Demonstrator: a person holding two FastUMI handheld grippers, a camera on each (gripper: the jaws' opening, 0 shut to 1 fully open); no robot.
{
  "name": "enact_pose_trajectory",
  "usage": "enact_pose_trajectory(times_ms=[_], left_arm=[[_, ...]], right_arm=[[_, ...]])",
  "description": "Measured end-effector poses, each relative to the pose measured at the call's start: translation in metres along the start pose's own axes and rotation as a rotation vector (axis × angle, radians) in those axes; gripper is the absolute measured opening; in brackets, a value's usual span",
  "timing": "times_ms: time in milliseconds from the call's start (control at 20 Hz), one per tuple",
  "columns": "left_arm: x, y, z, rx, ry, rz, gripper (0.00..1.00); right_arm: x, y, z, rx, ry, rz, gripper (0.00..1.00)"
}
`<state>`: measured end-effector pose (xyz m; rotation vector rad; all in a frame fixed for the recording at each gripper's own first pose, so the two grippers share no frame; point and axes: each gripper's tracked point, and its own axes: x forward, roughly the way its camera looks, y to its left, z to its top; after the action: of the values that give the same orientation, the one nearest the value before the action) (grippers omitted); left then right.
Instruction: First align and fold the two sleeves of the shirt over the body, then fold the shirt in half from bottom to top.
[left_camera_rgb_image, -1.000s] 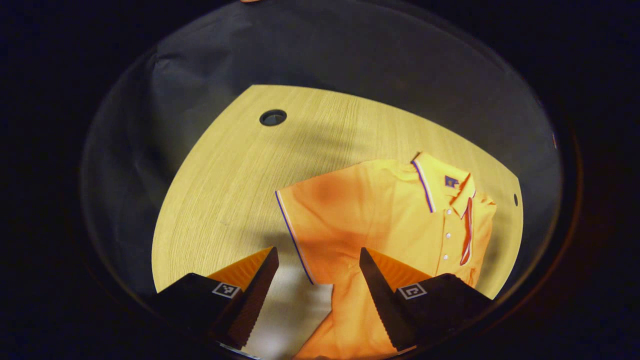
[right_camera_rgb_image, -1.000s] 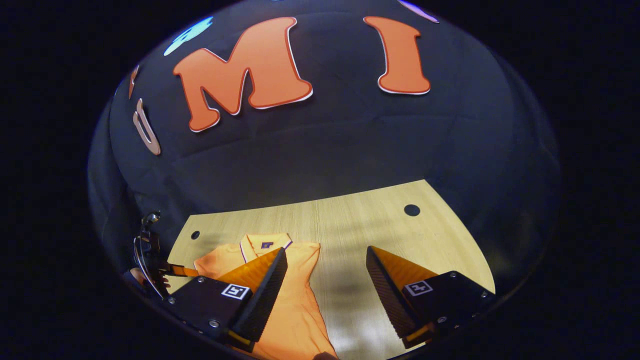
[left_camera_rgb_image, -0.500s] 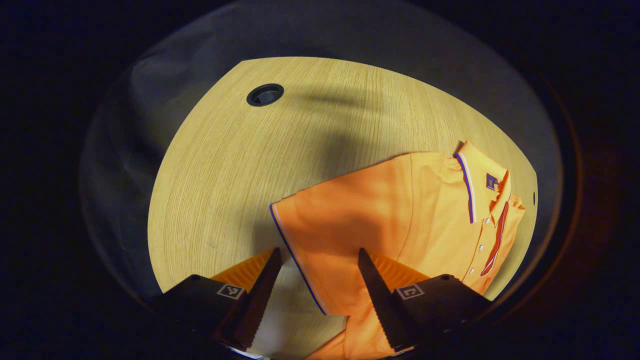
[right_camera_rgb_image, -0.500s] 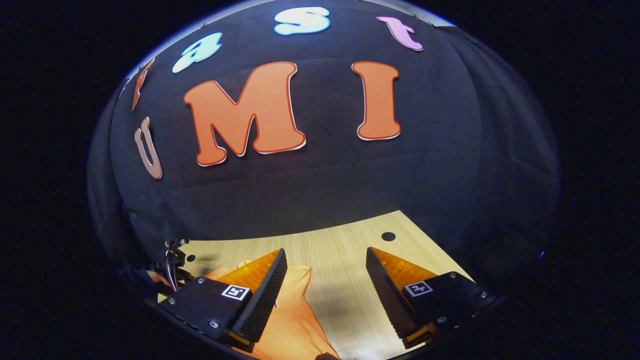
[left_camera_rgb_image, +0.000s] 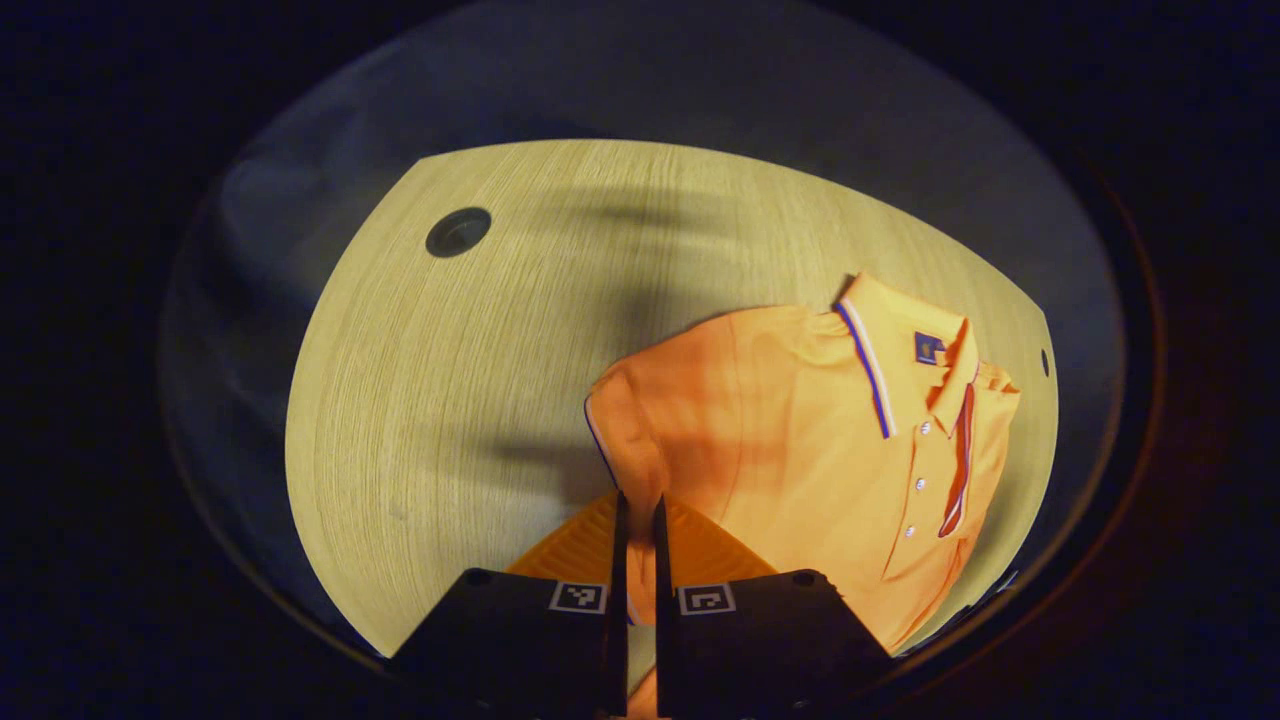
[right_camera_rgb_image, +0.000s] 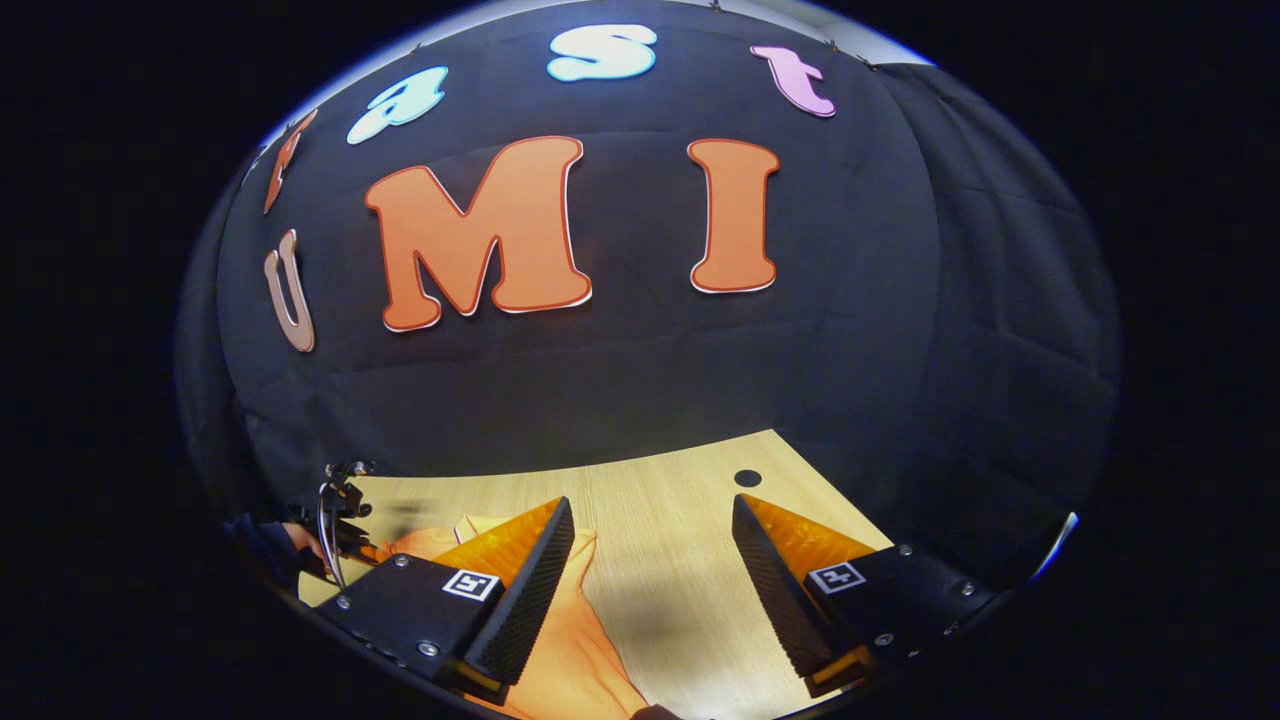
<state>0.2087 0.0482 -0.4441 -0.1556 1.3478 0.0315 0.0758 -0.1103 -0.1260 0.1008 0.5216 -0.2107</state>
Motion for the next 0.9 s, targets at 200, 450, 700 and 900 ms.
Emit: enact_pose_trajectory(times_ms=[200, 450, 700, 900], left_arm=[[-0.026, -0.042, 0.016, 0.1, -0.076, -0.05, 0.12], [-0.037, -0.095, 0.027, 0.181, -0.13, -0.088, 0.12], [-0.044, -0.15, 0.021, 0.207, -0.171, -0.203, 0.33], [-0.078, -0.18, 0.029, 0.228, -0.291, -0.313, 0.62]], right_arm=[[-0.002, -0.004, 0.009, -0.018, -0.03, -0.003, 0.97], [-0.003, -0.008, 0.007, -0.064, -0.032, 0.004, 0.97], [-0.001, -0.014, 0.004, -0.085, -0.029, 0.022, 0.96], [0.006, -0.019, 0.003, -0.08, -0.025, 0.047, 0.97]])
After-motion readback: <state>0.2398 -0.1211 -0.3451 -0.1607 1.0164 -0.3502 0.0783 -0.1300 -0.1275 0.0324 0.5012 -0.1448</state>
